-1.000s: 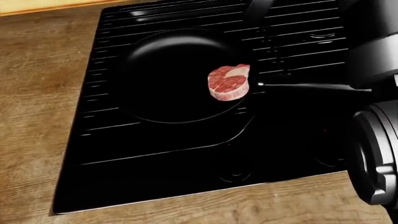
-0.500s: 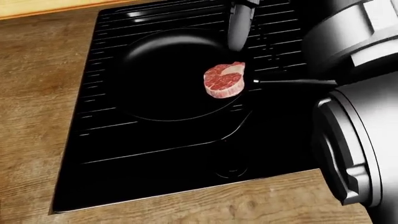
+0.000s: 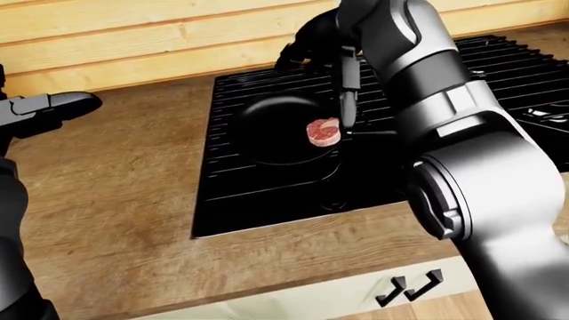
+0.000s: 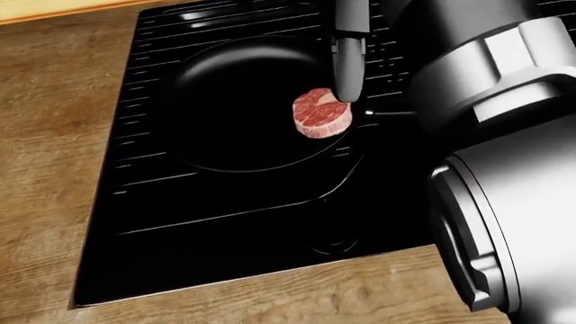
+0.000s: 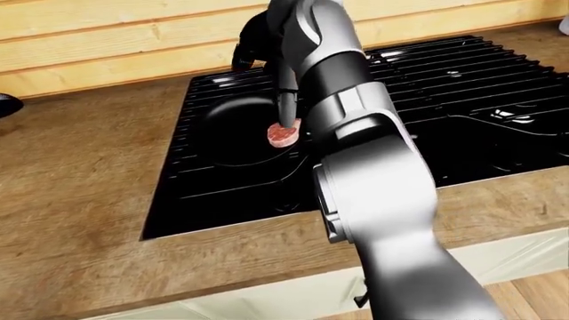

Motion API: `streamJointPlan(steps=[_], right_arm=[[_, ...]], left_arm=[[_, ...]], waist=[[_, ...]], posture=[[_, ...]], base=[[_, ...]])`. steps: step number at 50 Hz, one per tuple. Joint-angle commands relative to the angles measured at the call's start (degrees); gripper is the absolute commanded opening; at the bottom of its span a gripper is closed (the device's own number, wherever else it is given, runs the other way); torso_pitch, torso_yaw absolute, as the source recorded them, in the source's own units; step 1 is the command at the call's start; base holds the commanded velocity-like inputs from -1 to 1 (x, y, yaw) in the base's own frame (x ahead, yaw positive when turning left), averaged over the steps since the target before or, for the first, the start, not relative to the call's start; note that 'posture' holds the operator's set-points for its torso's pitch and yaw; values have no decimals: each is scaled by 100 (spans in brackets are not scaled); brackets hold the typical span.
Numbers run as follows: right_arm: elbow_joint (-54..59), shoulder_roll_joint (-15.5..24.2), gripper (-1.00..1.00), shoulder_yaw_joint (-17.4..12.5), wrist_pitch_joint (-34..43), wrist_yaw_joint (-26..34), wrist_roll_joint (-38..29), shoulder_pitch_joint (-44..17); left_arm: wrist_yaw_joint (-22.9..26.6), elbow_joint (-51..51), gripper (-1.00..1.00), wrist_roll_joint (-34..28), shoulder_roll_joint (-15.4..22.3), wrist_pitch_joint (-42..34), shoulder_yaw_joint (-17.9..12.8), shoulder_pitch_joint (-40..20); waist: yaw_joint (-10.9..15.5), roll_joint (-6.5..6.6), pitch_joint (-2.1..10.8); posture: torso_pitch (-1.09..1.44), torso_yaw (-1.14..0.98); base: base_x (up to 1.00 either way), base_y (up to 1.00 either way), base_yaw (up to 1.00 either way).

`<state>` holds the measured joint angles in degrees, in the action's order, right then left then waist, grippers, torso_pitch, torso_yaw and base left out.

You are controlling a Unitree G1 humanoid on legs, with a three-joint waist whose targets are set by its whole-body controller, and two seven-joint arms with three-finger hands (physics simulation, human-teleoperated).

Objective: Pick the lamb chop from the pan and place it in the bowl.

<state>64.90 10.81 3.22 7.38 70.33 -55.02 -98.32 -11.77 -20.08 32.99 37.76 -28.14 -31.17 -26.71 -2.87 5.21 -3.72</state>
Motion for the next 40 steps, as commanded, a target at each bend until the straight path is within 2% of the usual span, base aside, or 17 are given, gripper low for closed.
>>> streamJointPlan(steps=[1,19,23,40], right_arm=[[-258,32,100,-34,-85,34,-3,-165],[-598,-84,100,68,-111,254,-373,173],[-519,-106,100,59,-133,129,-491,157],[-1036,-226,100,85,-48,511,-863,565]], left_arm=[[7,-128,100,-12,126,154,-100,-128],[8,-135,100,-24,101,171,-87,-104],[17,-131,100,-33,86,175,-77,-94],[40,-141,100,-48,63,171,-103,-68]], waist=[[-3,32,162],[-22,31,170],[-28,31,174],[-38,40,170]], posture=[[0,0],[0,0],[0,0],[0,0]], base=[[0,0,0],[0,0,0],[0,0,0],[0,0,0]])
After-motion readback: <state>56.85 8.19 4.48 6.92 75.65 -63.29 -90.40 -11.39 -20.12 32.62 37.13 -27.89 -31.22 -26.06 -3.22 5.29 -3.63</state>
